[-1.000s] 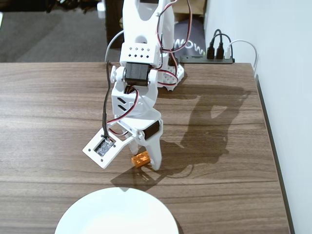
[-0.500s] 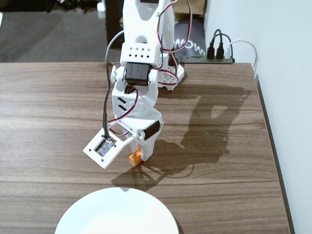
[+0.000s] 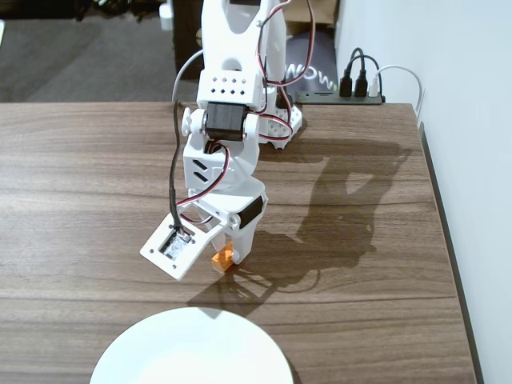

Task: Grasp a lego block and put it on the plate.

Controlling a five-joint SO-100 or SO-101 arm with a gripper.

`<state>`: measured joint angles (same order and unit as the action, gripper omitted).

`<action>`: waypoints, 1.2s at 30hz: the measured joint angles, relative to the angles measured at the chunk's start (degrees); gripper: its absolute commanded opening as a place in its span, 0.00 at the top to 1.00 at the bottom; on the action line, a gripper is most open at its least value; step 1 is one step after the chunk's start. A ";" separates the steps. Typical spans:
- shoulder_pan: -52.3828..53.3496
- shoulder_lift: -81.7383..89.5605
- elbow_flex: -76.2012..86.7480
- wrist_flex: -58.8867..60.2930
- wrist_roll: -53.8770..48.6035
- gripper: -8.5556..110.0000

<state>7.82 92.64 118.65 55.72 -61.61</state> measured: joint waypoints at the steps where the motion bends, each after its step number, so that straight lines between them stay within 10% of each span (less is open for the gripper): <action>1: 0.00 0.62 0.00 0.00 -2.29 0.87; 16: 1.32 11.87 -4.57 0.79 -30.94 0.86; 36: 3.43 8.35 -6.24 -29.00 -34.54 0.86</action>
<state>11.25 100.99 112.41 26.72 -96.15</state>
